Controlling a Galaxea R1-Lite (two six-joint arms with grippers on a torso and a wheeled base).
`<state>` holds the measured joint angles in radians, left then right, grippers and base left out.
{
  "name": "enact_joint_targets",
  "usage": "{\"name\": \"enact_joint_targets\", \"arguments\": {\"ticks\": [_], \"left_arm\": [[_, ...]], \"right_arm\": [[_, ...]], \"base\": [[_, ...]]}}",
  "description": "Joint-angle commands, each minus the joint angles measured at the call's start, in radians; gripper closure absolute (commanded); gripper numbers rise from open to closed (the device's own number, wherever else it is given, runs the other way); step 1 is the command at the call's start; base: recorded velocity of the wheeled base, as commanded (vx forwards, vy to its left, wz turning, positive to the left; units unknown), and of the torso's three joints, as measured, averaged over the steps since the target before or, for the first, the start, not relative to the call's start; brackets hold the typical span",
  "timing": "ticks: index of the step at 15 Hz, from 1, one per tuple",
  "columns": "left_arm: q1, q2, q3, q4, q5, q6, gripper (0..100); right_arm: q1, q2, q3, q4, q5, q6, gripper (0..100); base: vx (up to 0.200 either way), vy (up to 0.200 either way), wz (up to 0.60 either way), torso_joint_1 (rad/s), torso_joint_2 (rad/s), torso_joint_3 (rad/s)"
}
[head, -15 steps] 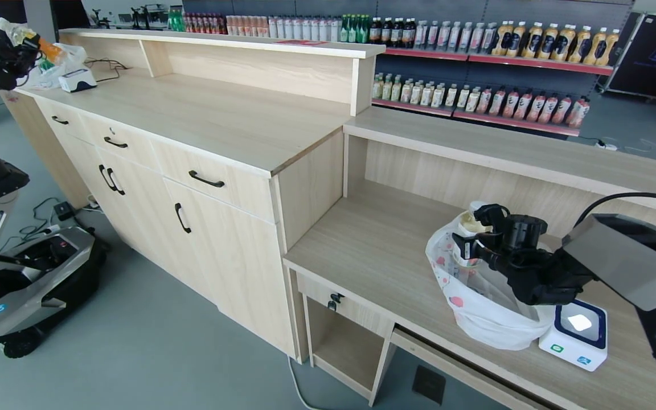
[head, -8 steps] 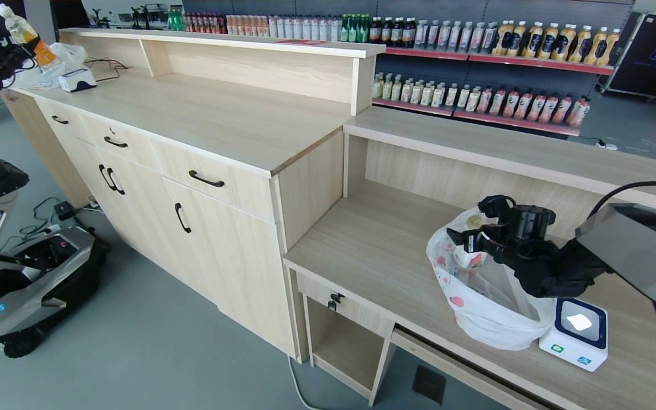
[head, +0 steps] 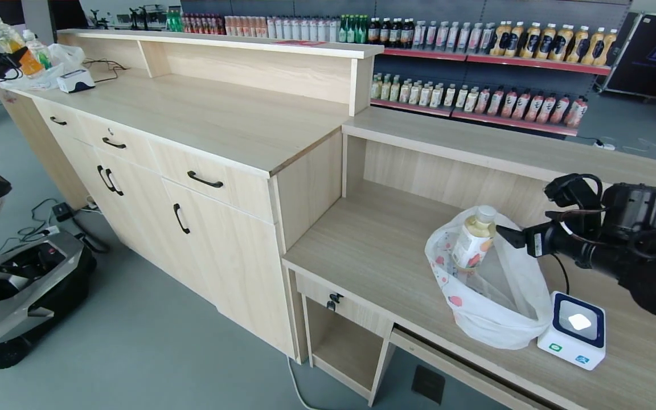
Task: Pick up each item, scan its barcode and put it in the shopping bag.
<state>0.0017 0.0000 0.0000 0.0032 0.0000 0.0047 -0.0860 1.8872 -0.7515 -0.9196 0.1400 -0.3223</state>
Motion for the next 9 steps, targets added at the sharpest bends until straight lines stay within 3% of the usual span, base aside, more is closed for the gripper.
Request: {"name": "enact_joint_targets", "arguments": {"ticks": [1, 4, 6, 7, 9], "left_arm": [[0.000, 0.002, 0.000, 0.000, 0.000, 0.000, 0], [0.000, 0.002, 0.000, 0.000, 0.000, 0.000, 0], [0.000, 0.002, 0.000, 0.000, 0.000, 0.000, 0], [0.000, 0.002, 0.000, 0.000, 0.000, 0.000, 0], [0.000, 0.002, 0.000, 0.000, 0.000, 0.000, 0]], "right_arm": [[-0.118, -0.212, 0.100, -0.012, -0.028, -0.066, 0], [-0.129, -0.243, -0.003, 0.150, -0.333, 0.082, 0], [-0.135, -0.227, -0.085, 0.429, -0.562, 0.232, 0], [-0.133, -0.191, -0.137, 0.548, -0.640, 0.341, 0], [-0.136, -0.134, -0.197, 0.616, -0.657, 0.523, 0]], "base": [[0.000, 0.000, -0.60, -0.007, 0.00, 0.007], [0.000, 0.000, -0.60, 0.002, 0.00, 0.001], [0.000, 0.000, -0.60, 0.000, 0.00, 0.005], [0.000, 0.000, -0.60, 0.007, 0.00, 0.002], [0.000, 0.000, 0.00, 0.000, 0.00, 0.000]]}}
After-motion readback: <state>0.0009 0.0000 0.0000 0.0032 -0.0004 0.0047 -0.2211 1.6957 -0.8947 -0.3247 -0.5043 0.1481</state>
